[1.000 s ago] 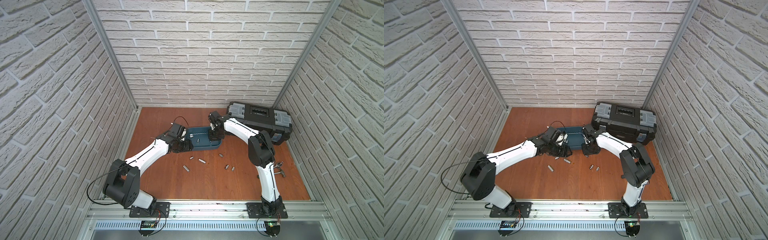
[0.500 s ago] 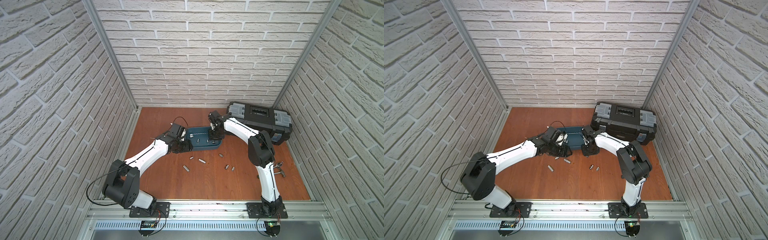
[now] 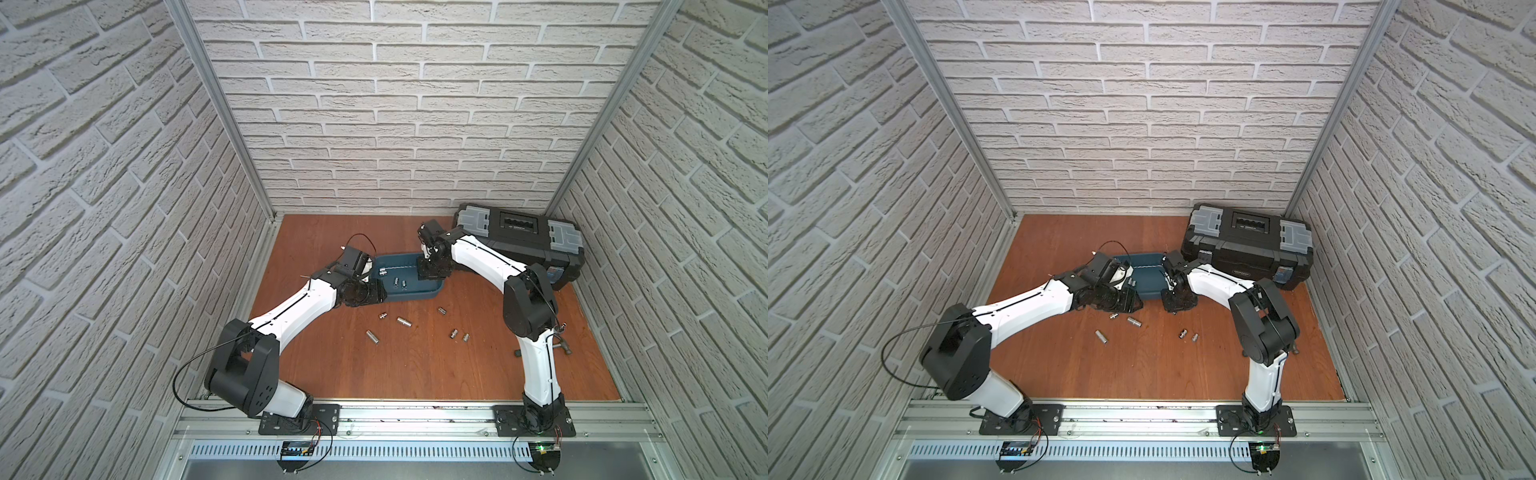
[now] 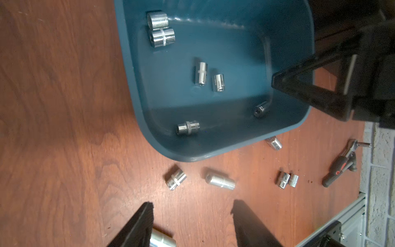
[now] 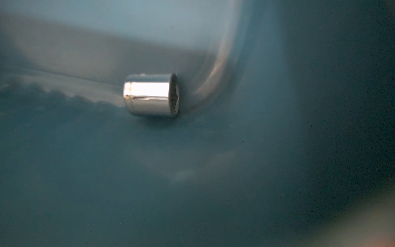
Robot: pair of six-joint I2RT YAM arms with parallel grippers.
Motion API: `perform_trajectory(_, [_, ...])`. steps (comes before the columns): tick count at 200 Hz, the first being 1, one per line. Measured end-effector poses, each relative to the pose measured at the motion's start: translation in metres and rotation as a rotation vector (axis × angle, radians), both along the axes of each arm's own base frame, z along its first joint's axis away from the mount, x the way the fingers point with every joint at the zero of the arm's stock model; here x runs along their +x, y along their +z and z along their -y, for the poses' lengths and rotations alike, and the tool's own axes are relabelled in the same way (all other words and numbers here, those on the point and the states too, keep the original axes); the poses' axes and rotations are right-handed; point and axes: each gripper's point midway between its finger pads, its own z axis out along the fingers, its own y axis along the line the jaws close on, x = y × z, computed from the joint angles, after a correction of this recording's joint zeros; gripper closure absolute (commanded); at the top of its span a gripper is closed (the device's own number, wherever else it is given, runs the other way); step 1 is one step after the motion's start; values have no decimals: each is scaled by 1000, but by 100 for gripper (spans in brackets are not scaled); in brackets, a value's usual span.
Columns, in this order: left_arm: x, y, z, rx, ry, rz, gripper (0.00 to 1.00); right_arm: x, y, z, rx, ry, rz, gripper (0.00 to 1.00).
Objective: Put the socket on the desktop into the storage box
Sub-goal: Place the socket head in the storage box, then pick up the socket head from the center of the board.
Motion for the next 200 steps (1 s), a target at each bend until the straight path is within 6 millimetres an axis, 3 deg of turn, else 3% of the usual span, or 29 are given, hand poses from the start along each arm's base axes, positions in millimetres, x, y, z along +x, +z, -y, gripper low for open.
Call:
perform_trajectory(87, [-15,3,33,-23,-113,5,36,-41,43,21,30,21,83,54])
perform_trajectory(151, [-23,-1,58,-38,-186,-2,35,-80,40,42,11,41,74,54])
perform_trajectory(200, [-29,-5,79,-48,-240,-6,35,-96,30,49,5,60,55,54])
